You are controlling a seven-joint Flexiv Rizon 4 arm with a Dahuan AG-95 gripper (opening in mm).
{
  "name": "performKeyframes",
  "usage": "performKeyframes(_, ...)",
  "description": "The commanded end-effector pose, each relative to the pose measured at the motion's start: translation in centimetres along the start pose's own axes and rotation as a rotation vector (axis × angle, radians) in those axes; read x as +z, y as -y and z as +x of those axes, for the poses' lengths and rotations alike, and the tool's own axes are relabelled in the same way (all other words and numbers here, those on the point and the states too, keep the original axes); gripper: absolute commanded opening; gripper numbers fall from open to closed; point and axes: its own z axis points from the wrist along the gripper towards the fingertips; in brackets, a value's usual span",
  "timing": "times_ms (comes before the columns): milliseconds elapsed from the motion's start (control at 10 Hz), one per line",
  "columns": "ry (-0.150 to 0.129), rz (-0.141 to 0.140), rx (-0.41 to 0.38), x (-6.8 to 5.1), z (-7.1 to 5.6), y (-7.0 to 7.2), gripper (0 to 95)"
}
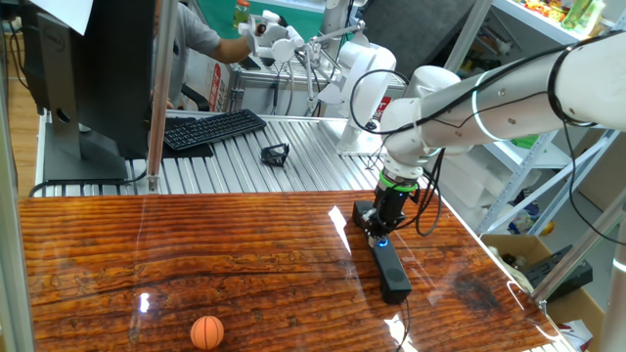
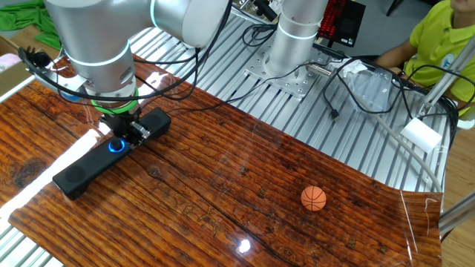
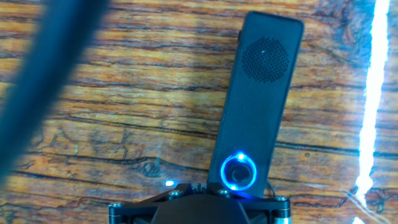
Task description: Turn the knob to increase the volume of the speaker
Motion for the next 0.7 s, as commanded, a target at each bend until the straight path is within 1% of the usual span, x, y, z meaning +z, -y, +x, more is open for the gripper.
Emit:
performKeyframes(100,0.0,0.004,0.004,-0.08,0.11,0.18,0.0)
performKeyframes(400,-0.002,0.003,0.009,-0.28,0.2,0.66,0.0)
performKeyframes(700,-0.009,0.001,0.015,-0.31,0.2,0.76,0.0)
